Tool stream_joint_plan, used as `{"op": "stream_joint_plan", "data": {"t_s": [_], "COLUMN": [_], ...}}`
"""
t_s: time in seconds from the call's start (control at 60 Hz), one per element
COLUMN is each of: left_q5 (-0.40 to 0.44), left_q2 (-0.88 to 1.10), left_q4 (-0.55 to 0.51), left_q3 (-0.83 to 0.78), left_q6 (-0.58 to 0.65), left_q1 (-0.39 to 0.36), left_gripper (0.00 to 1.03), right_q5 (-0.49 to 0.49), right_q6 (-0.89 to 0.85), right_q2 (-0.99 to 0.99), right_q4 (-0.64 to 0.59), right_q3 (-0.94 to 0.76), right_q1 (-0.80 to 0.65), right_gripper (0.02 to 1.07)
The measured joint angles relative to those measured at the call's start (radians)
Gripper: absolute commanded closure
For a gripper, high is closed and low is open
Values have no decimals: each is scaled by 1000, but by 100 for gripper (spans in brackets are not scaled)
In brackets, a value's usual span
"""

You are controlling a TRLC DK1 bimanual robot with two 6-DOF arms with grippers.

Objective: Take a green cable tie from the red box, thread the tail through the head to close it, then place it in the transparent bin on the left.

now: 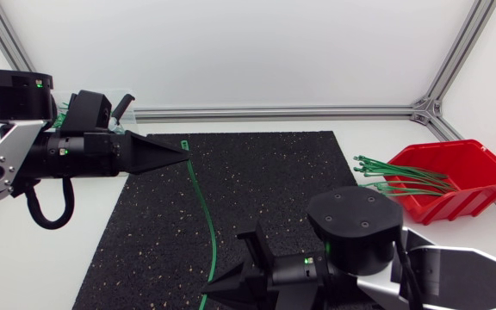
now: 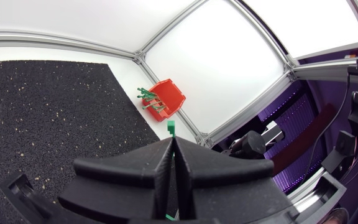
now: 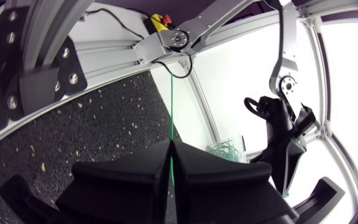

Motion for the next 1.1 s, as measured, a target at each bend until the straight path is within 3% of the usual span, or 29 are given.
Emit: {"op": "stream_joint_plan", "data": {"t_s": [0.233, 0.5, 0.683, 1.1], "left_q5": [-96, -241, -340, -417], "left_q2": [-166, -359, -404, -422], "left_q4": [11, 29, 72, 179], "left_q3": [-62, -99, -160, -240], "left_q6": [-43, -124, -142, -143], "left_q1": [-100, -277, -372, -410], "left_gripper": [99, 99, 99, 99], "right_q5": [-28, 14, 12, -160], "right_q6": [274, 506, 682, 1113], "right_q2": [-38, -85, -138, -208], "right_q4": [52, -58, -222, -669], "right_q3": [-22, -27, -19, 218], "right_q1": [-2, -4, -4, -12], "right_gripper": [101, 101, 101, 101]}}
